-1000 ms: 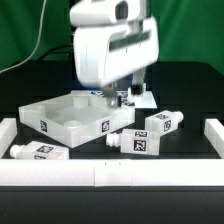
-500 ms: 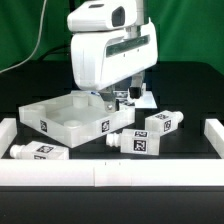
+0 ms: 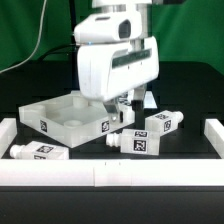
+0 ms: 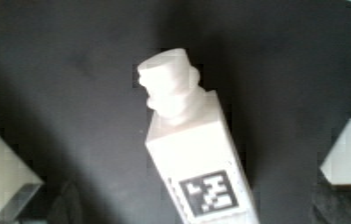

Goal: Assemble one leg

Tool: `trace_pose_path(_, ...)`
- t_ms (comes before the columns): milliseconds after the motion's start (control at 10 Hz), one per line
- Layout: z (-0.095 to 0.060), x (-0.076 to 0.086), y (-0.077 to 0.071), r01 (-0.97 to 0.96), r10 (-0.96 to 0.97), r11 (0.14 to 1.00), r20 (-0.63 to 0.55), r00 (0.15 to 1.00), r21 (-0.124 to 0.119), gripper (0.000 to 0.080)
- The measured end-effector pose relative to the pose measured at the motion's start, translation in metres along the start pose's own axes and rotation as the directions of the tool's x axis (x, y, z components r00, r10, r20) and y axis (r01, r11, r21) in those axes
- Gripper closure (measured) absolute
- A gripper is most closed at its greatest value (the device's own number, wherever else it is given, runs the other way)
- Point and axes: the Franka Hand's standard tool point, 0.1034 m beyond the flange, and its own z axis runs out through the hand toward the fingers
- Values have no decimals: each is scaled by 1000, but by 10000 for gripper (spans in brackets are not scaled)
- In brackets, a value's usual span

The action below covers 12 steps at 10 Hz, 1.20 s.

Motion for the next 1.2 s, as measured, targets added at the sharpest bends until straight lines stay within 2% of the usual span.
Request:
trace_pose_path(200, 19, -3, -5, -4, 4, 1000, 5, 1000, 14, 150)
trace_pose_path(400, 29, 3, -11, -29, 28, 999, 4, 1000, 29, 150)
trace_pose_path(700, 29, 1, -10, -33, 32, 999, 5, 999, 28, 161)
trace_pose_path(900, 29, 1, -10, -33, 33, 999, 5, 999, 28, 516)
trace_pose_path(1100, 27, 1, -9, -36, 35, 999, 5, 999, 28, 515)
trace_pose_path(1200, 15, 4, -6, -49, 49, 998, 6, 999, 26, 515)
